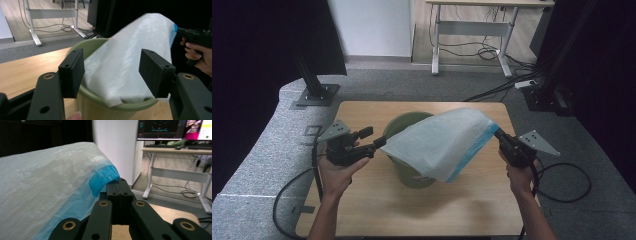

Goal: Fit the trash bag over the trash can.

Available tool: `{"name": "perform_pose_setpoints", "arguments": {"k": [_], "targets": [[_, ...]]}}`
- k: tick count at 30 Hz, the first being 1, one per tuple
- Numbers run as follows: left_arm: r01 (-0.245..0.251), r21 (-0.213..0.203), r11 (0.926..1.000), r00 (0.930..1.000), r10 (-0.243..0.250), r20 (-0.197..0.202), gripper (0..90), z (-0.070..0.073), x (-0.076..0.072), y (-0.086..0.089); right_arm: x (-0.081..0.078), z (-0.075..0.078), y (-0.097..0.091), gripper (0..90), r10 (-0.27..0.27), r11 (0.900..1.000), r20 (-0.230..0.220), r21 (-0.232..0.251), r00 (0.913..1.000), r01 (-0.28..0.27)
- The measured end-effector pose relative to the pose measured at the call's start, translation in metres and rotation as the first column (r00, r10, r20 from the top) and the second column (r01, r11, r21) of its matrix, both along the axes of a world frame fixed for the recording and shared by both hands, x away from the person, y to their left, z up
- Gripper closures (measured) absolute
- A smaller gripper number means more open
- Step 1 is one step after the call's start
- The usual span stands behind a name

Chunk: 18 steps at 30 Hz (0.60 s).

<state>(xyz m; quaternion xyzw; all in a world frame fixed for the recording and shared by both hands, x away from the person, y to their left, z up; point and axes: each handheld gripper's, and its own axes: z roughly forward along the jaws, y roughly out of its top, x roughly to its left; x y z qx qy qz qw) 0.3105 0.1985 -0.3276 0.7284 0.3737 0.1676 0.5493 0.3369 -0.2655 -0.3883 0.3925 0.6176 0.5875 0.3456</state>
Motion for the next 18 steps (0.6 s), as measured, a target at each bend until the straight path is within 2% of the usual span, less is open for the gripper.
{"name": "perform_pose_setpoints", "arguments": {"k": [4,7,10,11,14,15,18], "targets": [[0.045,0.030,0.9985,0.9990,-0.045,0.002,37.0,-0.001,0.001,-0.028,-0.005,0.003,0.022,88.8,0.062,0.9980,0.015,-0.014,0.9979,-0.062],[0.054,0.030,0.9981,0.9985,-0.054,-0.001,36.8,-0.003,0.003,-0.038,-0.007,0.006,0.033,88.8,0.094,0.9954,0.024,-0.018,0.9953,-0.094],[0.069,0.022,0.9974,0.9976,-0.068,-0.011,36.3,-0.006,0.007,-0.050,-0.008,0.006,0.038,88.8,0.111,0.9937,0.025,-0.021,0.9936,-0.110],[0.078,0.028,0.9966,0.9969,-0.077,-0.015,36.0,-0.009,0.008,-0.059,-0.009,0.006,0.043,88.8,0.122,0.9923,0.016,-0.023,0.9924,-0.122],[0.087,0.033,0.9957,0.9961,-0.086,-0.021,35.5,-0.013,0.009,-0.068,-0.010,0.005,0.047,88.8,0.130,0.9912,0.011,-0.026,0.9914,-0.130],[0.092,0.033,0.9952,0.9955,-0.091,-0.023,35.5,-0.017,0.009,-0.077,-0.012,0.005,0.050,88.8,0.142,0.9896,0.009,-0.024,0.9898,-0.142],[0.095,0.044,0.9945,0.9953,-0.094,-0.022,35.5,-0.021,0.008,-0.085,-0.013,0.005,0.052,88.8,0.151,0.9884,0.008,-0.023,0.9885,-0.150]]}}
